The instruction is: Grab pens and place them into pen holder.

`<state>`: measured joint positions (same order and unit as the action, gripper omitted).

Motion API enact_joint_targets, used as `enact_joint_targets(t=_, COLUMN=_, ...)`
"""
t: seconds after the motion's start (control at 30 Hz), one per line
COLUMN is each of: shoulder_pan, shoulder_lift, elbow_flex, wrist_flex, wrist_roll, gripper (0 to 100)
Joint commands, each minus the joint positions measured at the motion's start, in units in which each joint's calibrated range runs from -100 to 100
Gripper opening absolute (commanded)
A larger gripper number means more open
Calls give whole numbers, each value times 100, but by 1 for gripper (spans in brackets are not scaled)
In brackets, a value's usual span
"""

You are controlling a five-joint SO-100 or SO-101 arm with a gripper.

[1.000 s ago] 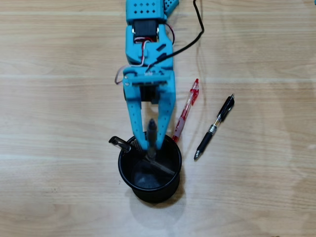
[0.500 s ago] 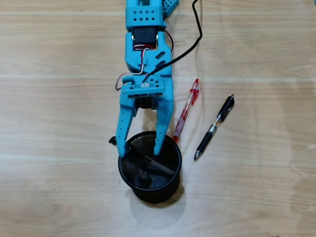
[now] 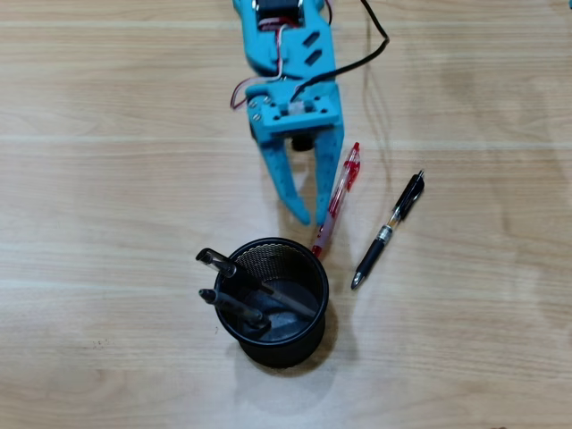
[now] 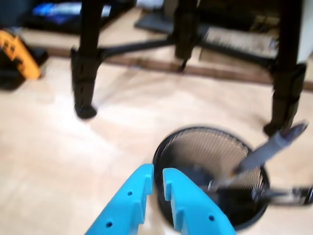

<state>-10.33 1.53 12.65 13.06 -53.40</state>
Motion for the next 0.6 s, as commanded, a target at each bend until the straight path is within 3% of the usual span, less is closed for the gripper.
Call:
enact_joint_targets(t=0.0, shoulder_pan=-224, shoulder_lift=-938, elbow_flex=10, wrist_flex=1686, wrist_roll=-27, gripper=2)
enact_joint_targets(t=0.23, shoulder_pan=-842, shoulder_lift=-1350, elbow_flex=-35, wrist_flex=4406, wrist_roll=-641, gripper=2)
enact_joint_targets(t=0.57, shoulder_pan=-1405, shoulder_lift=-333, elbow_flex=-837, wrist_flex=4553, wrist_roll=-865, gripper=2)
